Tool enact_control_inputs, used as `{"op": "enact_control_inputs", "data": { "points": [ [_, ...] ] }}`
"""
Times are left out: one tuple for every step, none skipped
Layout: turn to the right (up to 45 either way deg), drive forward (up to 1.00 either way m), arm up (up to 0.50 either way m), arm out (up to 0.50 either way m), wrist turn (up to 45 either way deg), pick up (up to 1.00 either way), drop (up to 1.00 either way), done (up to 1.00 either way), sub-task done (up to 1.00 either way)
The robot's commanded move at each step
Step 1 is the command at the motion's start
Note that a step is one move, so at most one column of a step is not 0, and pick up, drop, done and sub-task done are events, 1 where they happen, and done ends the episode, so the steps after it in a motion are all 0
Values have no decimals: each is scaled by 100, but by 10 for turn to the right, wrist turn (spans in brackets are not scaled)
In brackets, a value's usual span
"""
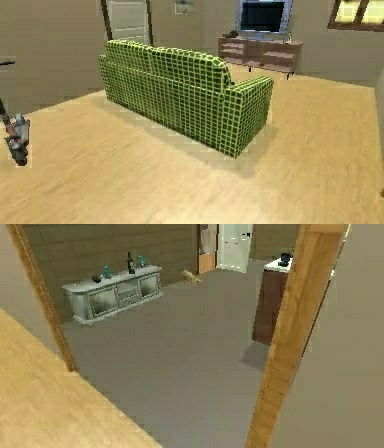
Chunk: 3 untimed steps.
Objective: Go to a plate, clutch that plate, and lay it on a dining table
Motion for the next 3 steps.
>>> {"op": "enact_control_inputs", "data": {
  "points": [
    [360, 0, 0, 0, 0, 0, 0, 0, 0],
    [0, 30, 0, 0, 0, 0, 0, 0, 0],
    [450, 0, 0, 0, 0, 0, 0, 0, 0]
  ]
}}
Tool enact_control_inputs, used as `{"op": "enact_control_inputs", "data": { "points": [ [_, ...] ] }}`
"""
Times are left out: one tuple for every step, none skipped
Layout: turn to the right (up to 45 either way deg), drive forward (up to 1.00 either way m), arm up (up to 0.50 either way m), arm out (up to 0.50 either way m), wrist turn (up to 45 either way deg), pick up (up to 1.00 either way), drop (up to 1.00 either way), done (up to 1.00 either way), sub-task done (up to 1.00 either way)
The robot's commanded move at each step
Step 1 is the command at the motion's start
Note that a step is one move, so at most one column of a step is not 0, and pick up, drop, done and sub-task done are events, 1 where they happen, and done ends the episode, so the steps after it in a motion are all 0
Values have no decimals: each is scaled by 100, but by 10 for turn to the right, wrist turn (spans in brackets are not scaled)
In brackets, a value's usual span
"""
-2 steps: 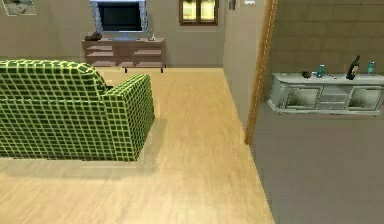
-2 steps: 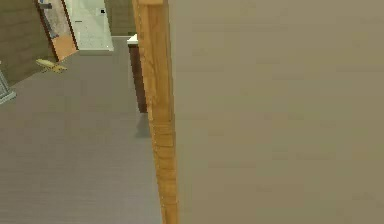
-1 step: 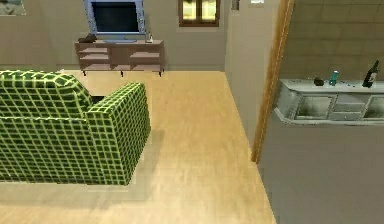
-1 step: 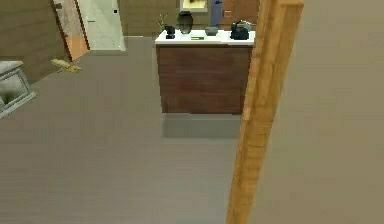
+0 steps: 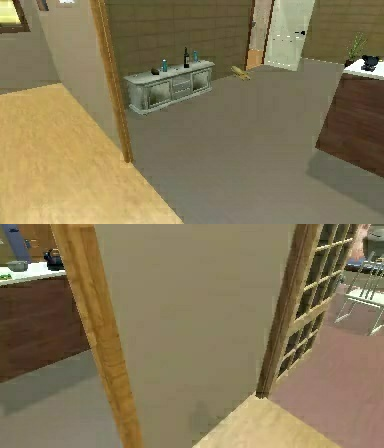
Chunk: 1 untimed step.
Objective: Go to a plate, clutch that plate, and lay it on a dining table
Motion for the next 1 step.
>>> {"op": "enact_control_inputs", "data": {
  "points": [
    [210, 0, 0, 0, 0, 0, 0, 0, 0]
  ]
}}
